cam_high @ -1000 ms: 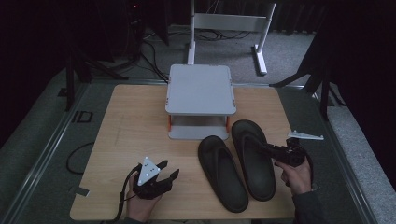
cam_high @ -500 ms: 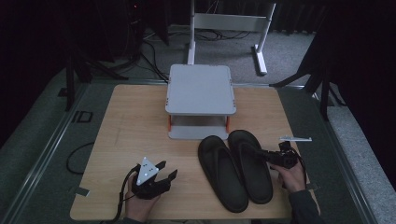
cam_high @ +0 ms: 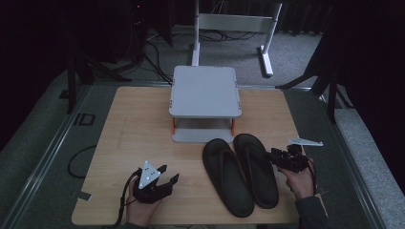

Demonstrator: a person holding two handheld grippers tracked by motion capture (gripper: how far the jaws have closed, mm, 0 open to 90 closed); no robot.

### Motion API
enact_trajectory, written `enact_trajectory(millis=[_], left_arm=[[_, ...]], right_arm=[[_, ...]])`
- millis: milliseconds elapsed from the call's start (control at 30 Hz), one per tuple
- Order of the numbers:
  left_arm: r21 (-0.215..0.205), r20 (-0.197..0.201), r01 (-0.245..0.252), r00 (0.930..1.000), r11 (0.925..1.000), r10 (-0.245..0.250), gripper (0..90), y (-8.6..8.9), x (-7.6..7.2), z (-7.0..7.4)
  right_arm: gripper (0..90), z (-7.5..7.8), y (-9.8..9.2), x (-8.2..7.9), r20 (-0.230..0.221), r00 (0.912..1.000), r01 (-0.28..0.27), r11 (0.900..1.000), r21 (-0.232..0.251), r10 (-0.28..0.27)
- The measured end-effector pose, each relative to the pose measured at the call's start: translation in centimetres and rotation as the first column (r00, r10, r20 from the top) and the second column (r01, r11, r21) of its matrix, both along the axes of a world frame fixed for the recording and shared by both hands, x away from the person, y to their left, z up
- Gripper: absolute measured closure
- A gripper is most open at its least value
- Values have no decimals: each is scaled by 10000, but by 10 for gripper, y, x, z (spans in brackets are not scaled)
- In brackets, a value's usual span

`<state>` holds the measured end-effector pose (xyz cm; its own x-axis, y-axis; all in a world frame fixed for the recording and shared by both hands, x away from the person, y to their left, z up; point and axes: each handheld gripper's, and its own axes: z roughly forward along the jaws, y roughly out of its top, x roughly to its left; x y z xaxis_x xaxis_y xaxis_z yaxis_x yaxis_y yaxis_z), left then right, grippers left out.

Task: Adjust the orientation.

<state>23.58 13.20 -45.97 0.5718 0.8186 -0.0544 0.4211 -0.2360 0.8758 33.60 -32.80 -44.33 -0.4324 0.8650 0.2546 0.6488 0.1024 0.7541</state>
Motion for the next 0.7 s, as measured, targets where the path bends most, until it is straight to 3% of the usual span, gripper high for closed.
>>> enact_trajectory(millis=[100,133,200,333,433,567,700], left_arm=[[-8,-20,-48,10000,10000,48,445,1,0,-1],[11,-21,-58,10000,10000,58,444,1,0,-1],[4,-40,-63,10000,10000,63,444,2,0,-2],[14,-51,-103,9999,9999,103,442,1,0,-3],[29,-56,-115,9999,9999,115,441,1,1,-4],[94,-75,-88,9999,9999,89,440,0,0,-5],[89,-80,-97,9999,9999,97,440,0,0,-5]], right_arm=[[509,9,12,-13,454,9988,-177,9998,-43,179],[533,9,21,-21,433,9977,-536,9985,125,530],[524,4,32,-28,267,9973,-691,9975,140,687],[507,-4,46,-37,257,9973,-696,9972,270,689],[549,-5,66,-49,685,9921,-1037,9945,-166,1046],[647,-7,93,-54,919,9853,-1327,9838,-1208,1442],[662,-13,112,-46,988,9880,-954,9716,-2167,1190]])
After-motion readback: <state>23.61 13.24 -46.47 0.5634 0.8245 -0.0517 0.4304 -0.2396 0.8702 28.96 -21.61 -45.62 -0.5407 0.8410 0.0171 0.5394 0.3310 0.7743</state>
